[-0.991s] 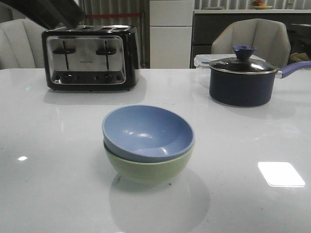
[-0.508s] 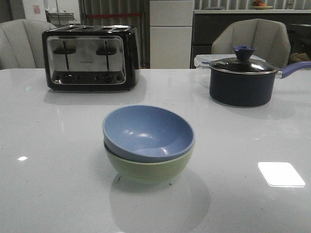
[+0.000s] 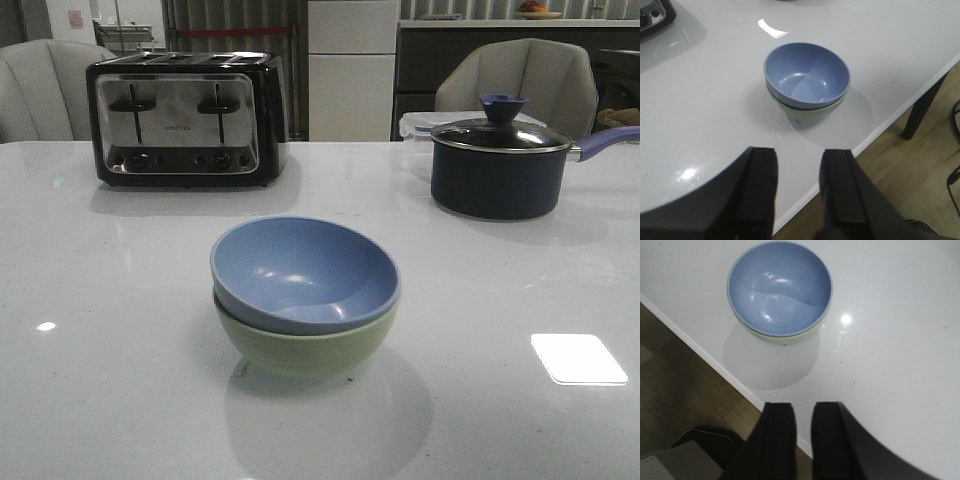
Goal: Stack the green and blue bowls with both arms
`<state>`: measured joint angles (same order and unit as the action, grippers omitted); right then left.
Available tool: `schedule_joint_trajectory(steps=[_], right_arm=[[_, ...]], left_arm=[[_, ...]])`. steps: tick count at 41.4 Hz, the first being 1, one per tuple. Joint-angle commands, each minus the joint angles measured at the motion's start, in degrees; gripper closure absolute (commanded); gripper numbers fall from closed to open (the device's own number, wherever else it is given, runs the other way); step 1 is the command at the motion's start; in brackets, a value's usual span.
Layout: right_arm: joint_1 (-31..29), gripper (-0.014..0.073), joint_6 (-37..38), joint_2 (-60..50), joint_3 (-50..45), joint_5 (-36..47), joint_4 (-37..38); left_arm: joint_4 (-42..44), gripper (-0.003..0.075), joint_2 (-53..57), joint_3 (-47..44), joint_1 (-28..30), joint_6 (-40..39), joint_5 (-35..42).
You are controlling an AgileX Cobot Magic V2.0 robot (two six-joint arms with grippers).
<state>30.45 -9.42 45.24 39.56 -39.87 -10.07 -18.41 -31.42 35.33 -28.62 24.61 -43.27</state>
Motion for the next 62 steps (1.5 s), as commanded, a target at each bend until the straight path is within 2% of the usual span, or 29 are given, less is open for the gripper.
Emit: schedule_joint_trajectory(steps=[1, 3, 4, 30, 36, 47, 52, 57, 62], right_arm=[[0.01, 0.0509, -0.20, -0.56, 1.44, 3.15, 0.38], [0.01, 0.0566, -0.20, -0.56, 1.44, 3.15, 0.38], [0.01, 0.0571, -0.20, -0.56, 1.44, 3.15, 0.38], [0.01, 0.0557, -0.20, -0.56, 1.44, 3.10, 0.33], [0.01, 0.0557, -0.20, -0.56, 1.44, 2.92, 0.32], [0.01, 0.0557, -0.20, -0.56, 1.44, 2.92, 0.32], [0.01, 0.0557, -0.20, -0.56, 1.44, 2.92, 0.32], [0.01, 0.0557, -0.20, -0.56, 1.44, 2.92, 0.32], [0.01, 0.0557, -0.20, -0.56, 1.44, 2.92, 0.32]], left_arm=[[1.10, 0.0594, 0.00, 1.03, -0.25, -2.88, 5.44], [1.24, 0.0634, 0.00, 0.94, -0.25, -2.88, 5.69], [1.24, 0.0622, 0.00, 0.94, -0.25, -2.88, 5.85], [0.89, 0.0622, 1.85, 0.52, -0.09, -2.88, 6.32], [0.74, 0.0622, 8.04, -1.52, 7.70, -2.75, 9.04], [0.73, 0.0622, 20.72, -12.78, 23.32, -2.75, 18.94], [3.85, 0.0622, 24.58, -19.01, 25.35, -9.16, 25.03], [16.16, 0.0622, 28.73, -24.26, 25.35, -26.10, 27.98], [17.37, 0.0622, 29.94, -28.94, 26.02, -27.14, 33.81]])
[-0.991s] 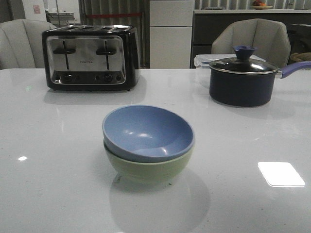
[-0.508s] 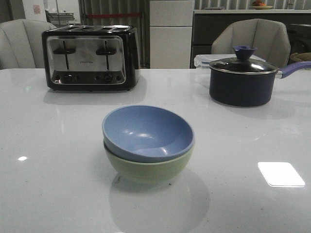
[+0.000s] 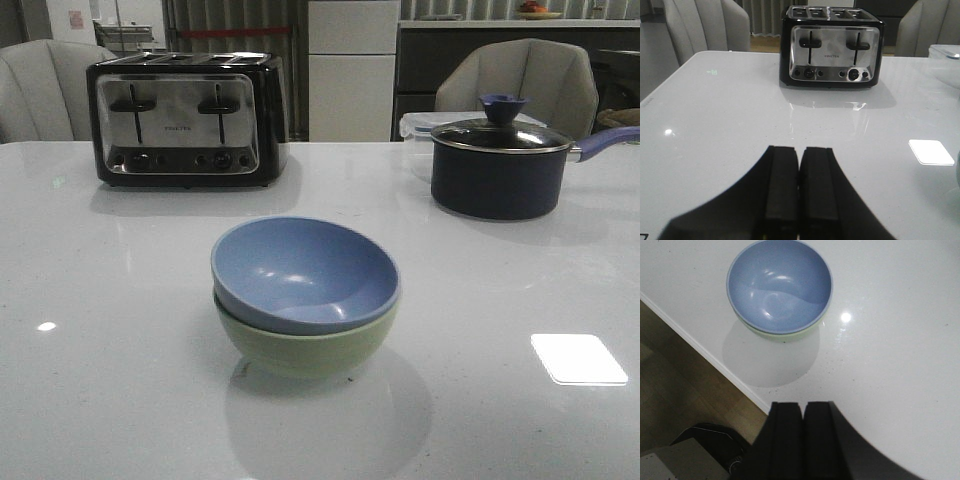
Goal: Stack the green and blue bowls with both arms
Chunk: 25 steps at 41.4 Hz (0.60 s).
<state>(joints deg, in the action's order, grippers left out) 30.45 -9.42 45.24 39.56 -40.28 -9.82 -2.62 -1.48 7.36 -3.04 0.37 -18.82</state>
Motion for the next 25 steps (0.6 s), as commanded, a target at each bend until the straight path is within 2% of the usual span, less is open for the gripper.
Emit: schedule_joint_trajectory(steps=[1, 10, 25], right_arm=[[0.01, 0.0557, -0.20, -0.56, 1.44, 3.34, 0.08], [0.01, 0.0557, -0.20, -0.56, 1.44, 3.34, 0.08], [0.01, 0.0557, -0.20, -0.56, 1.44, 3.10, 0.08]], left_arm=[[1.57, 0.0622, 0.14, -1.92, 0.51, -2.89, 10.50], [1.57, 0.0622, 3.01, -8.00, 0.57, -2.76, 21.61], [1.85, 0.0622, 3.01, -7.87, 0.34, -2.28, 22.18]])
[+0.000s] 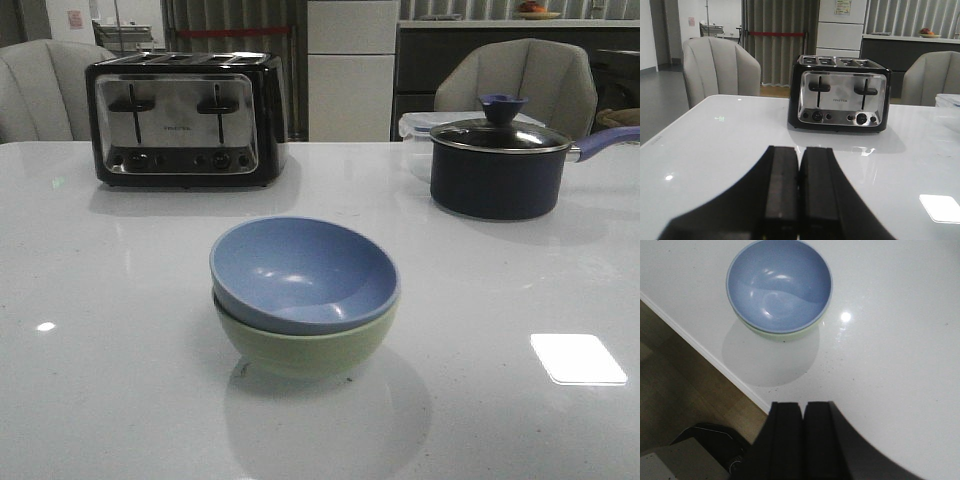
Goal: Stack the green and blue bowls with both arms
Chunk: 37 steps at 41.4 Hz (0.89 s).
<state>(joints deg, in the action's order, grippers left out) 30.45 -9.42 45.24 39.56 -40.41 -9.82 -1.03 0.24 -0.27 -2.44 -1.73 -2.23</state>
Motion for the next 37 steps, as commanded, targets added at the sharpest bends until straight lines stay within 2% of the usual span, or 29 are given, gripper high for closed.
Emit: schedule_joint_trajectory(steps=[1, 8, 18, 24, 37], right_arm=[[0.01, 0.0557, -0.20, -0.56, 1.44, 3.23, 0.08], [0.01, 0.0557, -0.20, -0.56, 1.44, 3.23, 0.08], [0.01, 0.0557, -0.20, -0.56, 1.44, 3.23, 0.08], [0.01, 0.0557, -0.20, -0.56, 1.44, 3.23, 0.08], [0.01, 0.0557, -0.20, -0.56, 1.44, 3.23, 0.08]], left_arm=[[0.58, 0.0622, 1.29, -0.24, -0.26, -0.18, 5.59], [1.66, 0.0622, 1.29, -0.24, -0.26, 0.04, 5.59], [0.29, 0.0622, 1.29, -0.24, -1.30, 4.31, 5.70], [0.29, 0.0622, 1.29, -0.24, -3.06, 4.29, 5.70], [0.29, 0.0622, 1.19, -0.24, -3.06, 4.29, 5.58]])
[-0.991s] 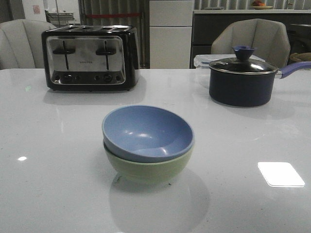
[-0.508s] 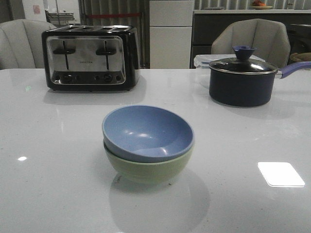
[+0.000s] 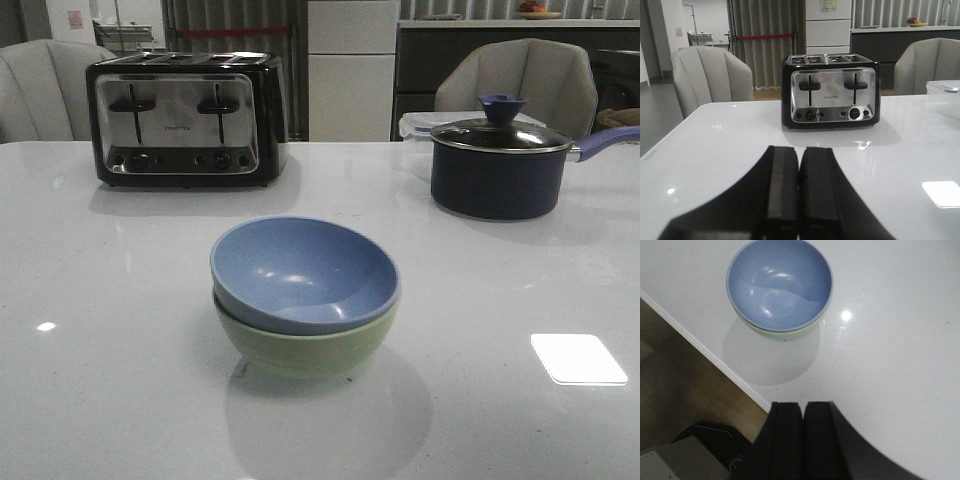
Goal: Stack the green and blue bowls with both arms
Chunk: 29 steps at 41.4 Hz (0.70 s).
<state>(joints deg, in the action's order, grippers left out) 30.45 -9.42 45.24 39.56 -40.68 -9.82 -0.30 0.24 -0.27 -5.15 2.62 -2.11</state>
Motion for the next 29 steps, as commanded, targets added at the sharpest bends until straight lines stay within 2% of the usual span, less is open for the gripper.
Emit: schedule_joint_trajectory(steps=[1, 24, 29], right_arm=[[0.01, 0.0557, -0.20, -0.56, 1.44, 3.49, 0.08], [-0.07, 0.0557, -0.20, -1.52, 0.83, 3.76, 0.08], [-4.43, 0.0557, -0.26, -6.78, -2.82, 7.37, 1.81]], left_arm=[[-0.44, 0.0622, 1.19, -0.24, -0.36, -0.07, 5.46], [-0.44, 0.0622, 1.19, -0.24, -0.36, -0.07, 5.46], [-0.44, 0.0622, 1.19, -0.24, -0.36, -0.07, 5.46]])
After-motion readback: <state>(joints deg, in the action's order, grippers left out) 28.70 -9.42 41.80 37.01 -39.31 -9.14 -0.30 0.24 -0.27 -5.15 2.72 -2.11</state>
